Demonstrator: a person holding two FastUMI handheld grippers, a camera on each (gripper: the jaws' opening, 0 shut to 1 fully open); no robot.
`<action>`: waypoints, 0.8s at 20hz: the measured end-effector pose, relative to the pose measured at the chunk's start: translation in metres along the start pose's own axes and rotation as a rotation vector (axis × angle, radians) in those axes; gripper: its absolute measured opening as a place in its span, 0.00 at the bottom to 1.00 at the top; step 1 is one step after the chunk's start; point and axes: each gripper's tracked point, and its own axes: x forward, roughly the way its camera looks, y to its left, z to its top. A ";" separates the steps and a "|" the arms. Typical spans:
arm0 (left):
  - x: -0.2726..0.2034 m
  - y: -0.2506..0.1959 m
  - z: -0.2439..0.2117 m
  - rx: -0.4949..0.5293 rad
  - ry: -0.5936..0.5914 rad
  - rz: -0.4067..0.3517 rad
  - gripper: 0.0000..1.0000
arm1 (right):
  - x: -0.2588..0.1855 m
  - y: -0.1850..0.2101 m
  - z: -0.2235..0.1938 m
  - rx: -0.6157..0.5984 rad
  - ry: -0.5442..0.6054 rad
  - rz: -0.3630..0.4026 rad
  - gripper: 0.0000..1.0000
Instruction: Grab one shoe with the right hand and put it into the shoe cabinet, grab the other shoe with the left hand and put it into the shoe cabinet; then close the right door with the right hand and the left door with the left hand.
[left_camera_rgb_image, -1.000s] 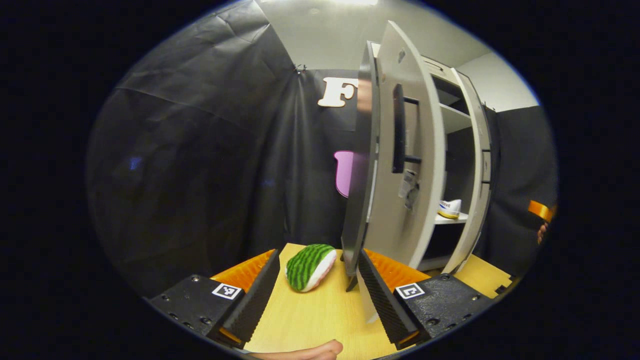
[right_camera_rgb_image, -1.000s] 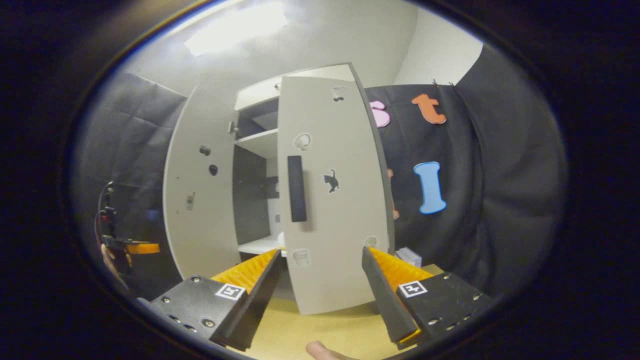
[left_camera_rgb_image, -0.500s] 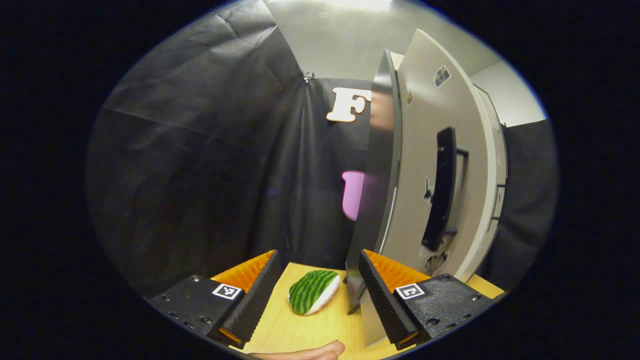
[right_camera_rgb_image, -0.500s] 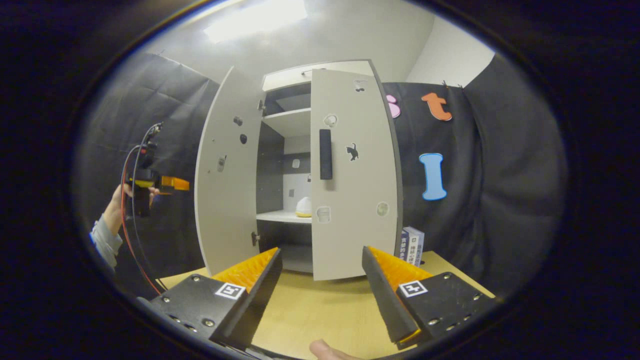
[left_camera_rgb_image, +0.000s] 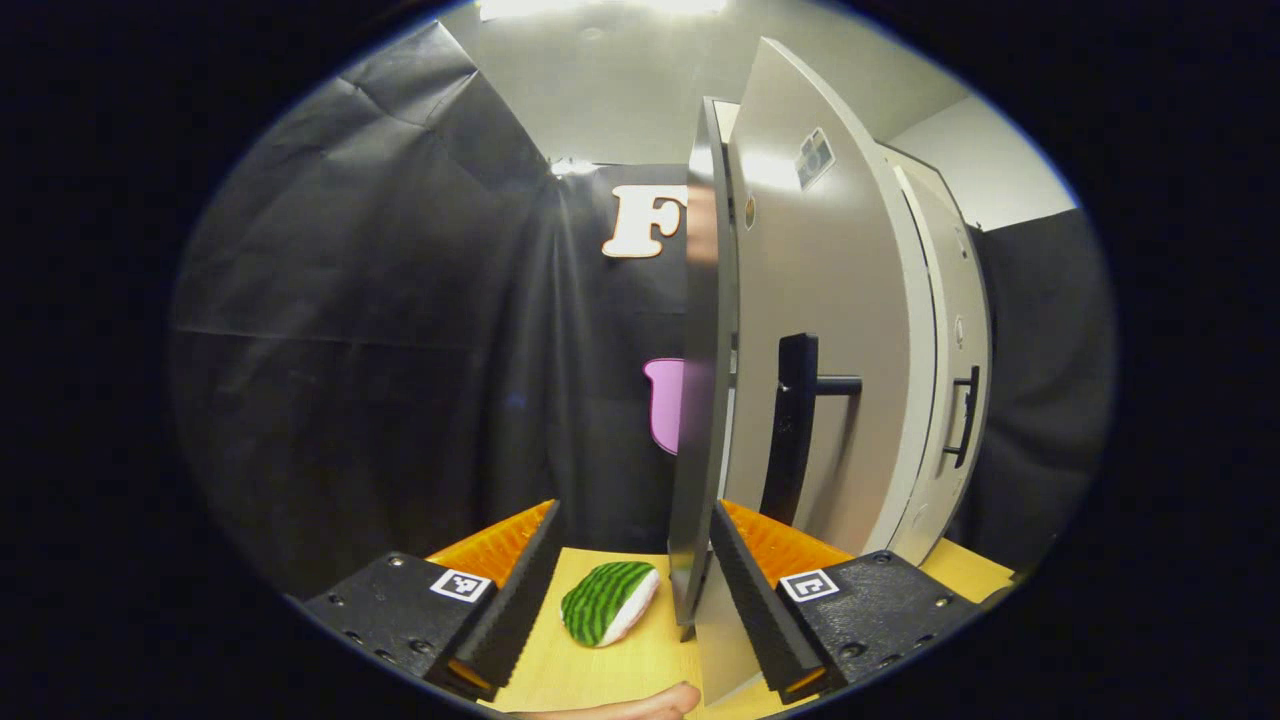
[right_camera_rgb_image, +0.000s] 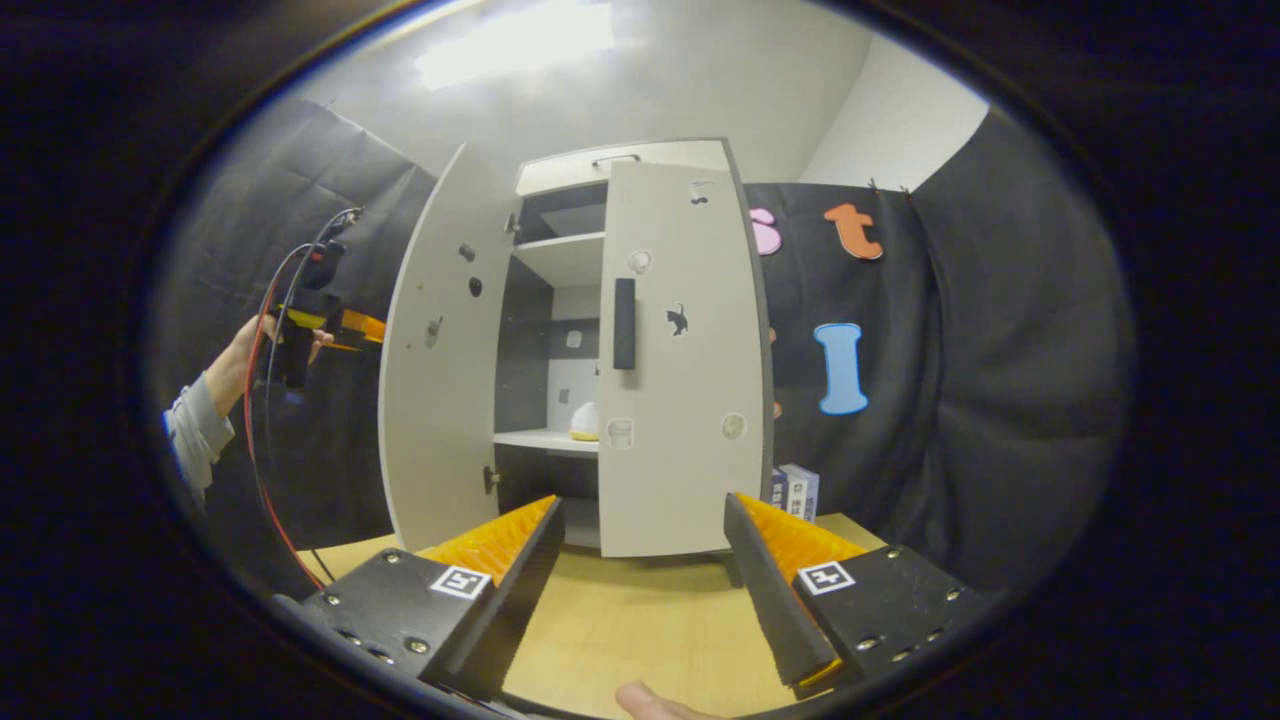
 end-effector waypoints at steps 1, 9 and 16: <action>-0.002 0.000 0.005 0.005 -0.012 0.012 0.86 | 0.001 -0.005 0.002 0.013 -0.002 -0.011 0.94; 0.000 -0.011 0.006 -0.033 -0.016 -0.027 0.85 | 0.003 -0.014 0.001 0.048 0.005 -0.034 0.96; 0.014 -0.023 0.010 -0.031 0.001 -0.078 0.87 | 0.008 -0.006 -0.005 0.038 0.019 -0.027 0.95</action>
